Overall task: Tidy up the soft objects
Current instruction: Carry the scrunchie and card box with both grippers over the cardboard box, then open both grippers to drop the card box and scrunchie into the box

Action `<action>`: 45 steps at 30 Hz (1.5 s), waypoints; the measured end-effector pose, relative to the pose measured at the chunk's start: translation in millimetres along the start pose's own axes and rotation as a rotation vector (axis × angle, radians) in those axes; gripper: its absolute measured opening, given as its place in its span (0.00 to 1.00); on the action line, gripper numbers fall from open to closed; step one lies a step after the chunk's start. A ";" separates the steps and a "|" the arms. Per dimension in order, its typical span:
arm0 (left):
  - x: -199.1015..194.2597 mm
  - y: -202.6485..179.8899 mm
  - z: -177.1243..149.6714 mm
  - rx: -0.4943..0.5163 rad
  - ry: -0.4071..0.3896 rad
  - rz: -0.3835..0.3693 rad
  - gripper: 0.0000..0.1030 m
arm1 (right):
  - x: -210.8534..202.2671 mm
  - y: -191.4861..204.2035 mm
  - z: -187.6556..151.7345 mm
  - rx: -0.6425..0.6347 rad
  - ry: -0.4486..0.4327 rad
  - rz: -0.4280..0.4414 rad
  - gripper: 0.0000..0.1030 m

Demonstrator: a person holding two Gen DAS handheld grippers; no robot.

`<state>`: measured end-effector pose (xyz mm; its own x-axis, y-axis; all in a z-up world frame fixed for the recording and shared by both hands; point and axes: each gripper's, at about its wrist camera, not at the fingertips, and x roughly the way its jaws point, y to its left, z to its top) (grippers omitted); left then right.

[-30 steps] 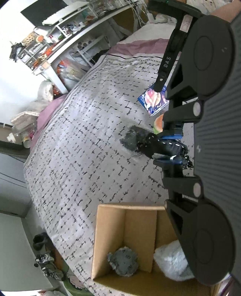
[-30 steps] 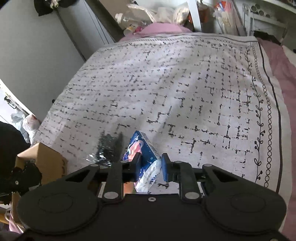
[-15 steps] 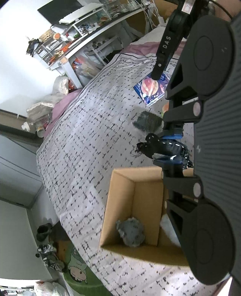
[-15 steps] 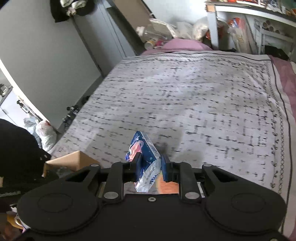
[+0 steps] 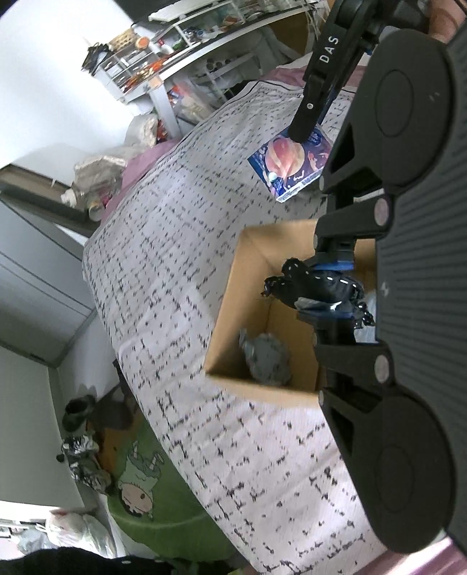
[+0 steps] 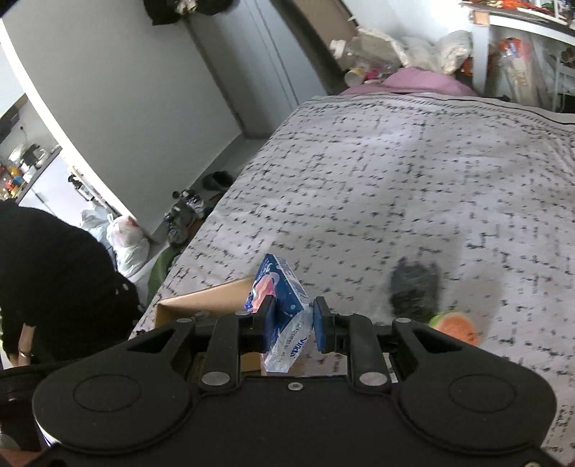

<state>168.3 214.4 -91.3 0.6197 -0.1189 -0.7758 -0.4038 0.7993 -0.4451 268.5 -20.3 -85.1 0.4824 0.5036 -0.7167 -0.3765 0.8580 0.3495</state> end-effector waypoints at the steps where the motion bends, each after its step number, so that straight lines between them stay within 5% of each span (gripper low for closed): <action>1: -0.2 4.4 1.3 -0.004 0.001 0.000 0.19 | 1.8 3.5 -0.7 0.001 0.003 0.003 0.21; 23: 28.0 43.2 29.2 -0.090 0.102 -0.018 0.25 | 48.6 48.2 -8.5 -0.022 0.119 0.037 0.23; 27: 25.0 43.4 29.2 -0.085 0.109 0.003 0.42 | 55.6 48.7 -9.4 0.006 0.149 0.063 0.28; 36: 12.2 34.3 26.0 -0.068 0.102 0.032 0.46 | 32.7 39.9 -4.5 -0.016 0.127 0.082 0.28; 45: 5.4 5.2 18.0 -0.029 0.081 0.061 0.67 | -3.4 -1.8 5.5 -0.011 0.067 0.044 0.51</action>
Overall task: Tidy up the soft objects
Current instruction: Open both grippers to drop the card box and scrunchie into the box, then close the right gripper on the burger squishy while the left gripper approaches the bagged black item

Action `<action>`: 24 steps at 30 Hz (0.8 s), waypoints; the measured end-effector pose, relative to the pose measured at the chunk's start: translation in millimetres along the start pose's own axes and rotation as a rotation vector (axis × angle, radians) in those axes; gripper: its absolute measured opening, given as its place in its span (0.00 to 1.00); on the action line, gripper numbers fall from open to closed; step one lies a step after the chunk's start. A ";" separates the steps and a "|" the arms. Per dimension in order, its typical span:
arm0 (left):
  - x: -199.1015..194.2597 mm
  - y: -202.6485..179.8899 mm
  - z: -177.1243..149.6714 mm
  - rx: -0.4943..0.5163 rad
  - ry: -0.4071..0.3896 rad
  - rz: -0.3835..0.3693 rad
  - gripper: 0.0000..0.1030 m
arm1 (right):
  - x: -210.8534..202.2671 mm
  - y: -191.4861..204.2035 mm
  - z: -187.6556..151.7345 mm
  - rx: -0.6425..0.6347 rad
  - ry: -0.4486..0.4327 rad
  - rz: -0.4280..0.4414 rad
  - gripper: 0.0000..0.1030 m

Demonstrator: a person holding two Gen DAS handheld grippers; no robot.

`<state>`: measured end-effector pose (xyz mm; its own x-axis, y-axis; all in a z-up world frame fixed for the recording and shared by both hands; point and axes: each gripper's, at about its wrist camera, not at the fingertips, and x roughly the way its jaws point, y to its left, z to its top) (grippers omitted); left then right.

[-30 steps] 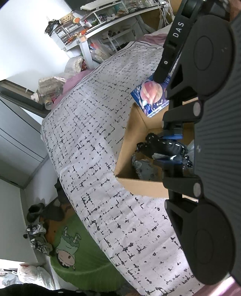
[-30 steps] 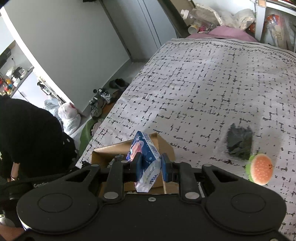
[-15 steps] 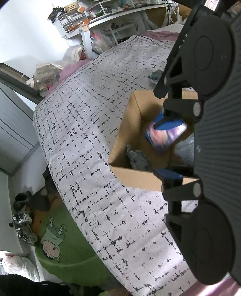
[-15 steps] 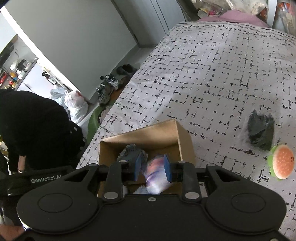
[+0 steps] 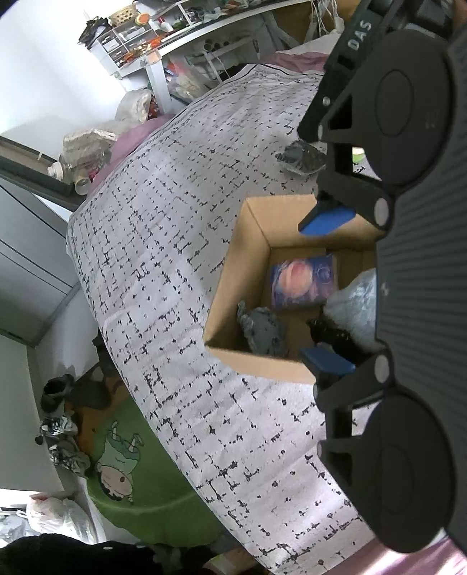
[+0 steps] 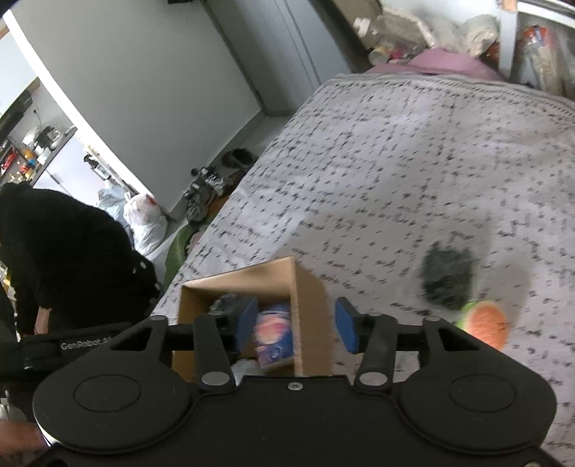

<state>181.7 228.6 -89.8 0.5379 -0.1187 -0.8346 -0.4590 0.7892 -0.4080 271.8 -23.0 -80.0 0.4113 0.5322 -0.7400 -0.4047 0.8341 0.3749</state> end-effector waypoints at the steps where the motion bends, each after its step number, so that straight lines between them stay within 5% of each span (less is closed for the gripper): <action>1: -0.1 -4.3 -1.1 0.007 -0.001 0.002 0.68 | -3.7 -6.5 0.8 0.004 -0.004 -0.009 0.53; 16: 23.5 -90.2 -18.2 0.120 0.018 -0.013 0.69 | -22.5 -97.3 4.8 0.071 0.012 -0.087 0.66; 24: 41.7 -125.9 -18.1 0.168 0.036 0.009 0.69 | -15.6 -129.7 2.0 0.106 0.039 -0.086 0.80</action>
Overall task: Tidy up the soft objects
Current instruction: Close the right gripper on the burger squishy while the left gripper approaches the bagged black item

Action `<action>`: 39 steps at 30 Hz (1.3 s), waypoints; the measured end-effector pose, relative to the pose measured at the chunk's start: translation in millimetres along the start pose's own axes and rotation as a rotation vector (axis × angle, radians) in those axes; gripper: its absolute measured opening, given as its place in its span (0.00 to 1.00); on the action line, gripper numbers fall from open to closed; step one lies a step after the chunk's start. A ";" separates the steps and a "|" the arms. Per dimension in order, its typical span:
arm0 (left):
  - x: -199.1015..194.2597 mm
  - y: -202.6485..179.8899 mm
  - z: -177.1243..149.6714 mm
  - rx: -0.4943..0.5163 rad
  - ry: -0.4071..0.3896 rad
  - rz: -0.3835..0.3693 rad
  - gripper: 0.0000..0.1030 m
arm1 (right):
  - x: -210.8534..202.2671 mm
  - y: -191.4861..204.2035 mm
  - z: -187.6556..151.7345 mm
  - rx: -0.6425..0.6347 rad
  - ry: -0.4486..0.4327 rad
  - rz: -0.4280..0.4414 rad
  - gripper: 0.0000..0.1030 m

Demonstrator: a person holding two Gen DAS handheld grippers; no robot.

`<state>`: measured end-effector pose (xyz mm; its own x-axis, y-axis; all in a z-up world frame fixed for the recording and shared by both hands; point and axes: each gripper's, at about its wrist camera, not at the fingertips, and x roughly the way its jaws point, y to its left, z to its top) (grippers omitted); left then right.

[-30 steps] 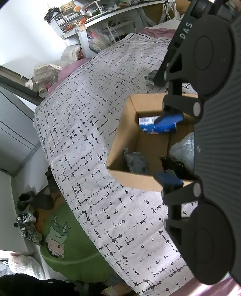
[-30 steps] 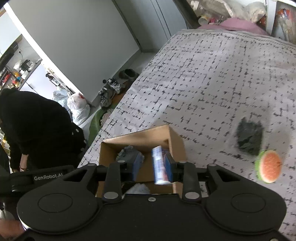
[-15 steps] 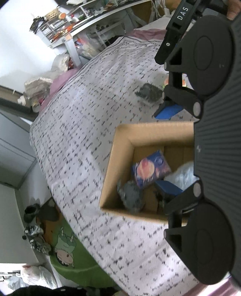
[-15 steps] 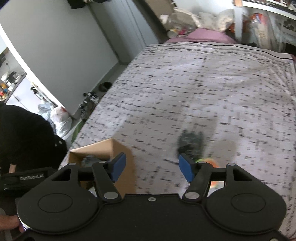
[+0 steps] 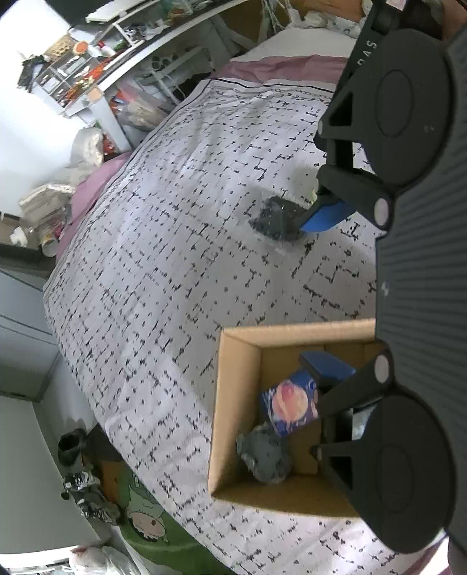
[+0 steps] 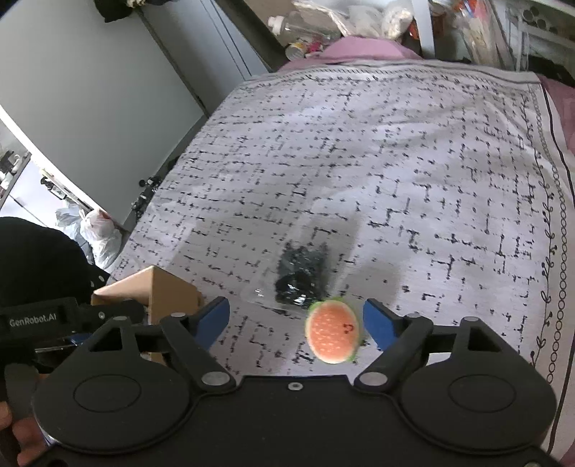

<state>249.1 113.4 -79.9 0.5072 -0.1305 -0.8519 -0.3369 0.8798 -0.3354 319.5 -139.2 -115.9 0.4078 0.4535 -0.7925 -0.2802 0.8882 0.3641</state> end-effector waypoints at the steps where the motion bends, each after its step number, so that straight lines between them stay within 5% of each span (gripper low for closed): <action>1: 2.7 -3.8 0.6 0.005 0.004 0.002 0.69 | 1.7 -3.9 -0.6 0.003 0.003 0.001 0.82; 5: 14.7 -20.6 2.6 0.026 0.023 0.005 0.70 | 11.9 -17.0 -4.6 -0.002 0.016 -0.005 0.88; 9: 28.9 -35.5 4.7 0.044 0.030 0.003 0.83 | 27.1 -27.3 -11.3 -0.001 0.047 -0.001 0.89; 18: 75.7 -50.9 6.7 0.042 0.091 0.043 0.86 | 57.0 -31.7 -17.7 -0.012 0.107 0.032 0.87; 25: 107.5 -65.8 13.6 0.053 0.112 0.055 0.86 | 81.8 -33.0 -20.2 -0.041 0.128 0.027 0.76; 31: 135.9 -81.5 18.0 0.081 0.140 0.065 0.86 | 94.6 -32.6 -20.7 -0.088 0.127 0.026 0.41; 39: 166.5 -93.8 16.1 0.107 0.168 0.069 0.86 | 104.1 -40.0 -14.8 -0.068 0.111 0.061 0.36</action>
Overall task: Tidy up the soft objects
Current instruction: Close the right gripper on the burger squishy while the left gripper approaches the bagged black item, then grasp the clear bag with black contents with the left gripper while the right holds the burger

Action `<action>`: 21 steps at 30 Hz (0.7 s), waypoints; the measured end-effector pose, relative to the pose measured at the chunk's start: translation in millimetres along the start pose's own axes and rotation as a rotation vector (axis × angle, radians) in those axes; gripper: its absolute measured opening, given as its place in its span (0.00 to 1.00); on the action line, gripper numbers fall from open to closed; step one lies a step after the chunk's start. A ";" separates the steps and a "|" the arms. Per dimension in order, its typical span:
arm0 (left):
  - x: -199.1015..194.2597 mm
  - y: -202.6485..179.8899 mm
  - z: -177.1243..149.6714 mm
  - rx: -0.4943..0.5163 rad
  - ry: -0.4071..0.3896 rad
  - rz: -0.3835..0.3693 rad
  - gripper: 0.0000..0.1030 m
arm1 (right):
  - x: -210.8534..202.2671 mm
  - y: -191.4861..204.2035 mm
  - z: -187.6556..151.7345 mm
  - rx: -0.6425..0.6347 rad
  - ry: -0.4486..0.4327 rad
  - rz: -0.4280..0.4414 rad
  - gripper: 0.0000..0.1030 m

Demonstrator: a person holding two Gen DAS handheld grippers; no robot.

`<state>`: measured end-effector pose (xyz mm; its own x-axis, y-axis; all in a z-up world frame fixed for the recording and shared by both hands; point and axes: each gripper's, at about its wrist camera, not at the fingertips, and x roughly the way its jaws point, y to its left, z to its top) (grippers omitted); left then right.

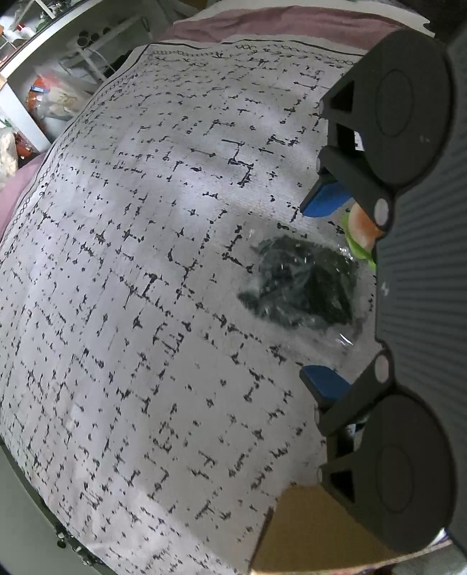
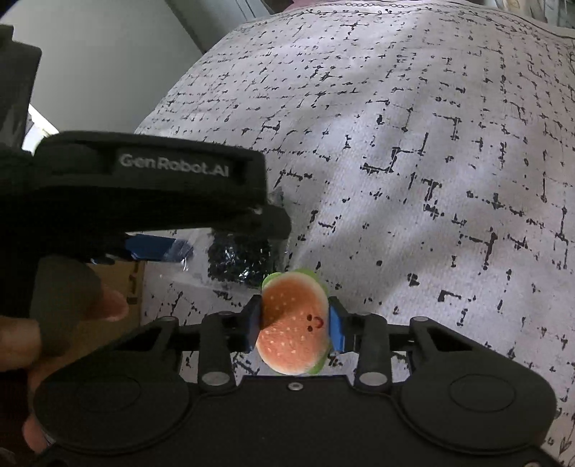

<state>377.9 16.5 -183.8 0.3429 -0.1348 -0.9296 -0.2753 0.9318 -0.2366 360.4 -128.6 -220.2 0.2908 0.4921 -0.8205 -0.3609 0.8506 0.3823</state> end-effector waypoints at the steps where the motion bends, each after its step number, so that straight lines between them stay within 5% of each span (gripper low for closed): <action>1: 2.0 -0.1 0.3 -0.003 -0.001 -0.003 0.85 | 0.4 -0.6 0.3 -0.003 -0.003 0.002 0.36; 6: 6.9 2.4 0.4 -0.022 -0.014 0.000 0.74 | 0.7 -1.9 -0.4 -0.016 -0.014 0.006 0.35; 13: -6.5 5.7 -1.4 -0.015 -0.042 0.003 0.38 | -3.5 -2.3 -2.7 -0.020 -0.032 0.005 0.33; 21: -39.5 14.6 -9.6 -0.027 -0.095 -0.008 0.33 | -11.0 3.7 -7.1 -0.041 -0.043 -0.004 0.31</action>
<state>351.7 32.2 -153.3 0.4287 -0.1087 -0.8969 -0.2954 0.9213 -0.2529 349.6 -132.2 -212.7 0.3298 0.4967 -0.8029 -0.3951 0.8450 0.3604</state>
